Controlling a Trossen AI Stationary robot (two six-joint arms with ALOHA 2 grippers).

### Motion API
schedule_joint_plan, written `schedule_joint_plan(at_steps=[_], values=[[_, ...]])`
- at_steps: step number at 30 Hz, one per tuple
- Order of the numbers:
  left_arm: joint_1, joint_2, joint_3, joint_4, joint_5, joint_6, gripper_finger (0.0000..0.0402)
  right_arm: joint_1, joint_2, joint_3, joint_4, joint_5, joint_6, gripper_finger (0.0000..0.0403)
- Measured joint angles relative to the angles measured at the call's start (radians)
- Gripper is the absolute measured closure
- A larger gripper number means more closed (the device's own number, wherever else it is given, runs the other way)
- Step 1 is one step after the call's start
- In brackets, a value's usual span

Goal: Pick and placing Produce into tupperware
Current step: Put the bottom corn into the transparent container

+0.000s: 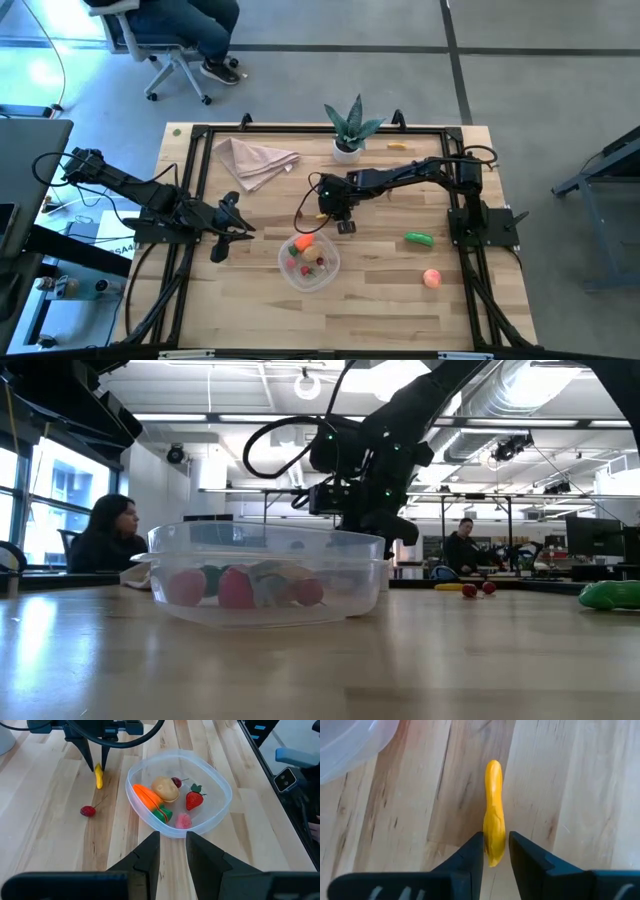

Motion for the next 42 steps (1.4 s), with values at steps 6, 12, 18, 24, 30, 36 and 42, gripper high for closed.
schedule_joint_plan(at_steps=[6,12,18,24,30,36,42], values=[[0.0,0.0,0.0,0.0,0.0,0.0,0.0318,0.0,0.0,0.0,0.0,0.003,0.0,0.0326],[0.0,0.0,0.0,0.0,0.0,0.0,0.0318,0.0,0.0,0.0,0.001,0.003,0.0,0.0359],[0.0,0.0,0.0,0.0,0.0,0.0,0.0318,0.0,0.0,0.0,0.004,0.003,0.0,0.038],[0.0,0.0,0.0,0.0,0.0,0.0,0.0318,0.0,0.0,0.001,0.013,0.003,0.0,0.0381],[0.0,0.0,0.0,0.0,0.0,0.0,0.0318,0.0,0.0,0.086,-0.111,0.077,0.0,0.0382],[0.0,0.0,0.0,0.0,0.0,0.0,0.0318,0.004,-0.003,0.244,-0.322,0.136,0.031,0.0382],[0.0,0.0,0.0,0.0,0.0,0.0,0.0318,0.068,-0.005,0.362,-0.409,0.117,0.044,0.0382]])
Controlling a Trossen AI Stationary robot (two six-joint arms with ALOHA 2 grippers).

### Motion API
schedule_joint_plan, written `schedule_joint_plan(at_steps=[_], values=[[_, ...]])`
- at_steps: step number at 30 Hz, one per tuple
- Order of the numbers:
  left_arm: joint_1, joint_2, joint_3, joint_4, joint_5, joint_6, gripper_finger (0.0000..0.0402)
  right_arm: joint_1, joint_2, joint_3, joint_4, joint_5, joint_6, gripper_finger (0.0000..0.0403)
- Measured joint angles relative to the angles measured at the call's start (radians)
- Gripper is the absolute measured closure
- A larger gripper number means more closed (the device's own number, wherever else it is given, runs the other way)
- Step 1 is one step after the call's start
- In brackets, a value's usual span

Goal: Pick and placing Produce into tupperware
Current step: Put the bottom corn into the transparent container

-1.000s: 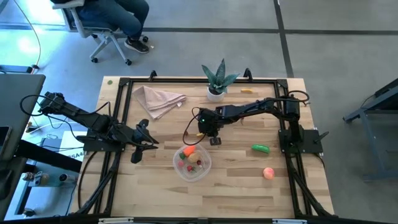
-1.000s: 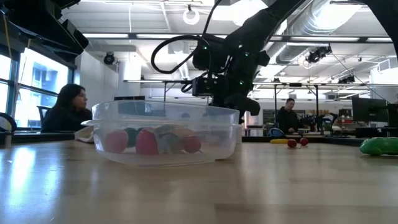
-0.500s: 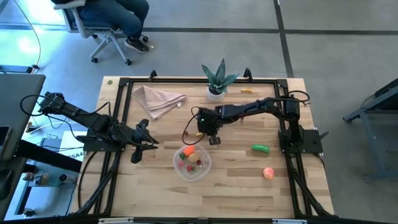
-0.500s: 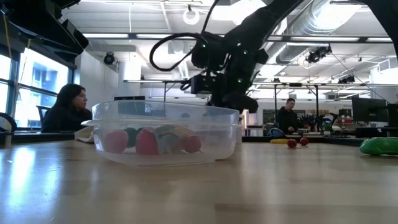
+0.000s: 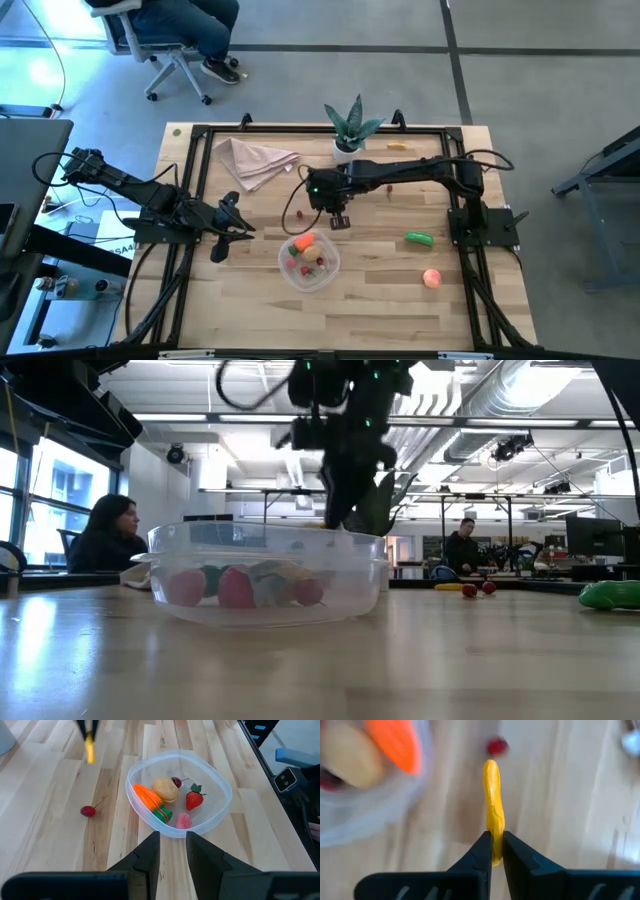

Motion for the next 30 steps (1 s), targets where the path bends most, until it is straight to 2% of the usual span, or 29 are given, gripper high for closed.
schedule_joint_plan(at_steps=[7,15,30], values=[[0.0,0.0,0.0,0.0,0.0,0.0,0.0318,0.135,-0.001,0.045,0.039,-0.11,0.011,0.0382],[0.0,0.0,0.0,0.0,0.0,0.0,0.0318,0.261,-0.001,0.046,0.172,-0.12,0.041,0.0382],[0.0,0.0,0.0,0.0,0.0,0.0,0.0318,0.287,0.091,0.001,0.217,-0.141,0.113,0.0382]])
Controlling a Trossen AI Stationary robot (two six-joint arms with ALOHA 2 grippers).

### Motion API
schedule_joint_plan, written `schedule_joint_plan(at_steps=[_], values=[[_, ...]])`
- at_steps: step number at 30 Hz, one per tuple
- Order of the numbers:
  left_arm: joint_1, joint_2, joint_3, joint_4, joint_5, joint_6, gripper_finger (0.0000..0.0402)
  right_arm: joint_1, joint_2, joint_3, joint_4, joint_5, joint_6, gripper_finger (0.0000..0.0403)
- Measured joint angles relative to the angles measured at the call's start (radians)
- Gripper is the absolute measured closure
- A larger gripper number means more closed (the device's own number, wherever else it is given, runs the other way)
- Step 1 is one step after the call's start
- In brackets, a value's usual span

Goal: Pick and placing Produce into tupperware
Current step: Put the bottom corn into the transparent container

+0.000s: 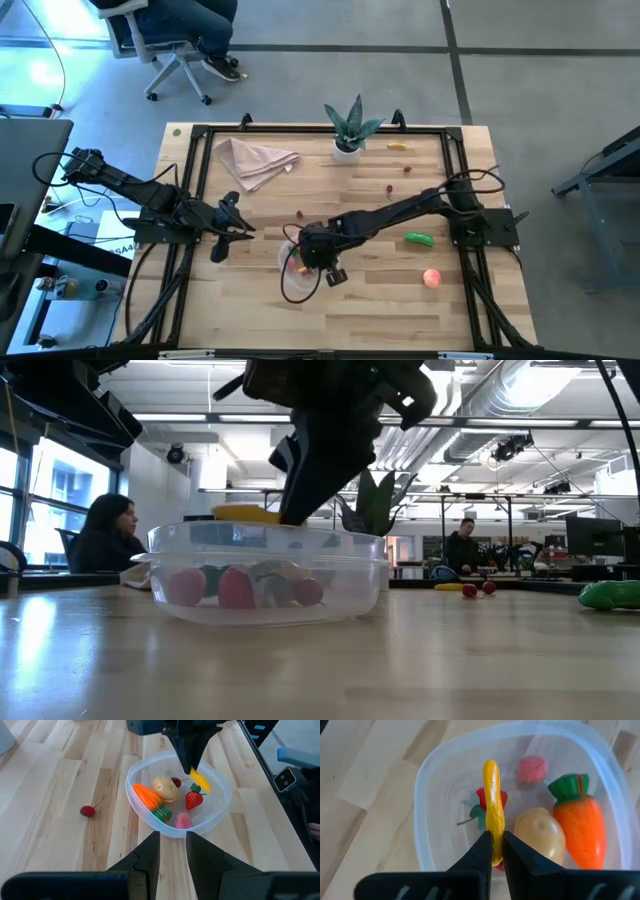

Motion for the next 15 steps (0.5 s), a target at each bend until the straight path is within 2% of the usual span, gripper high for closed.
schedule_joint_plan(at_steps=[15], values=[[0.0,0.0,0.0,0.0,0.0,0.0,0.0318,0.0,0.061,0.0,0.013,-0.019,0.046,0.0382]])
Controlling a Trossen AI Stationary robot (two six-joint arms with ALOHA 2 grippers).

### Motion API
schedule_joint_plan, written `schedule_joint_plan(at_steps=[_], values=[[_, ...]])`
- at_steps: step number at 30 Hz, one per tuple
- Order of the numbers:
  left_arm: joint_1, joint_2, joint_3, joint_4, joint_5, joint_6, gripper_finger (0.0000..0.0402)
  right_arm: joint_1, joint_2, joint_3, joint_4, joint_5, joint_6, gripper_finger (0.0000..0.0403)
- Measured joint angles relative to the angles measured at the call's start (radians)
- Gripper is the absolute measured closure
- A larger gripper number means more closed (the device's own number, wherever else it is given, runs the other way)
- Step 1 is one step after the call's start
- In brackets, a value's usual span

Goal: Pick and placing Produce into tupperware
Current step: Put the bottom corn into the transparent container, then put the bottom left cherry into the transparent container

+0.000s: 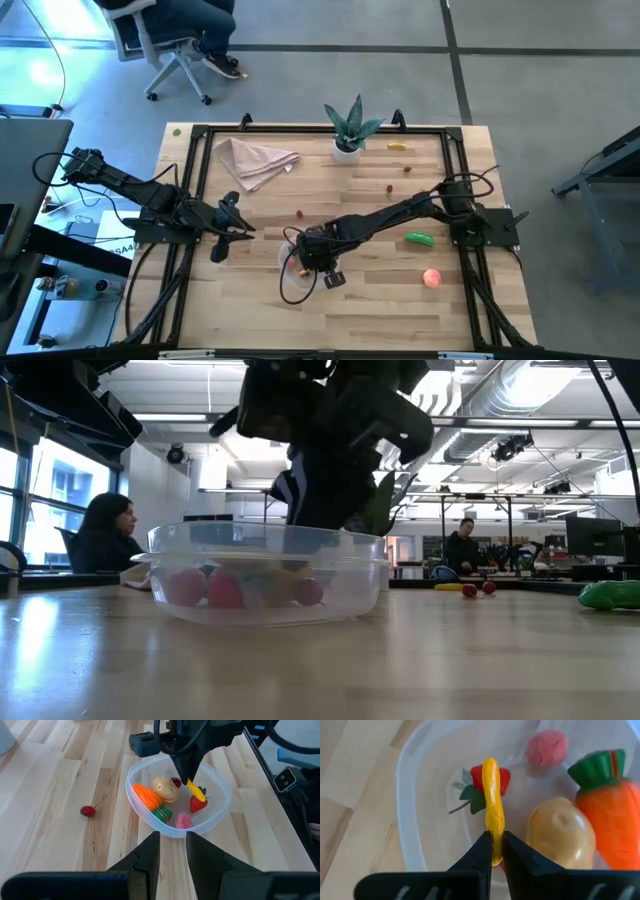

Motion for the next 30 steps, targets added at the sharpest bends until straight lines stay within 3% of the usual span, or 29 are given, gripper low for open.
schedule_joint_plan(at_steps=[14,24,30], values=[[0.0,0.0,0.0,0.0,0.0,0.0,0.0318,0.0,0.0,0.0,0.002,0.019,-0.012,0.0381],[0.0,0.0,0.0,0.0,0.0,0.0,0.0318,0.0,0.0,0.0,-0.004,0.04,0.002,0.0321],[0.0,0.0,0.0,0.0,0.0,0.0,0.0318,0.0,-0.001,0.0,-0.008,0.045,-0.001,0.0311]])
